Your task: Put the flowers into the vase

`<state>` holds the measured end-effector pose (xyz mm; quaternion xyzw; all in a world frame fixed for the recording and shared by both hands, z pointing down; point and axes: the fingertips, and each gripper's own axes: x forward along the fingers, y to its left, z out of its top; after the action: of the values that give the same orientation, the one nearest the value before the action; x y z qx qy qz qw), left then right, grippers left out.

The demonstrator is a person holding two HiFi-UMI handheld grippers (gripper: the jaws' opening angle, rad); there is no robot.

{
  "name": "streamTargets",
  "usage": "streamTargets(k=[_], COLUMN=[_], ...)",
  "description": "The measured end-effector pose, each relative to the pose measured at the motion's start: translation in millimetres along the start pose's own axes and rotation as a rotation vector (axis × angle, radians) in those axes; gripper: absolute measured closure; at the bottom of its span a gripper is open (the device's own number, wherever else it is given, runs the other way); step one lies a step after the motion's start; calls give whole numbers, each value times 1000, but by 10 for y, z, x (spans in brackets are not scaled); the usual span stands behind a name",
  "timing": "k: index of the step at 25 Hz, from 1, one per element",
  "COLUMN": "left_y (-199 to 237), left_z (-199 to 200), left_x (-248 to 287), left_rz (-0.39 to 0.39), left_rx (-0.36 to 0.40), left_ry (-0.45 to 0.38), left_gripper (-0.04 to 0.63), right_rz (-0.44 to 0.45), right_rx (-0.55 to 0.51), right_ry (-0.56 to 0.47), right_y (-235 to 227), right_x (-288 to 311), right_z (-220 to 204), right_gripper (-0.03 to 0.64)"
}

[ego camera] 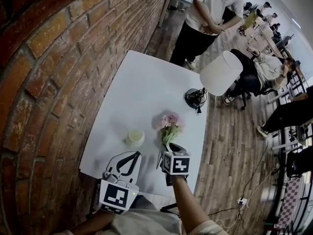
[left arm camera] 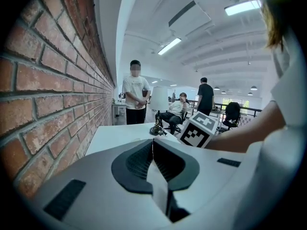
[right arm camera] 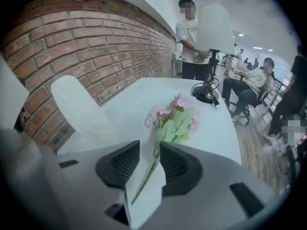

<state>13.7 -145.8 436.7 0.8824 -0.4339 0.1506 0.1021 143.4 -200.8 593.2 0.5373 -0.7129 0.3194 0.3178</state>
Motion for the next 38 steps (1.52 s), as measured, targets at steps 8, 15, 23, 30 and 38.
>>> streamTargets(k=[8,15,23,30,38], left_y=[15,11,27,76,126], left_z=[-36,-39,-56,-71,-110], left_x=[12,14,17,15,14], left_rz=[-1,-4,-9,-2,3], left_rx=[-4,-16,-29,-46,-55], left_ry=[5,1,0,0,9], left_gripper=[586,586,586,586,586], right_rz=[13,8,-20,-43,-73], right_rx=[116,153,217,228,191], right_ry=[90,166,245,304,331], right_y=[-99,-219,-312,-356,-394], right_x=[281,467,606,707,789], right_z=[-105,-139,-208,-292,-291], right_gripper=[483,448,446,446,480])
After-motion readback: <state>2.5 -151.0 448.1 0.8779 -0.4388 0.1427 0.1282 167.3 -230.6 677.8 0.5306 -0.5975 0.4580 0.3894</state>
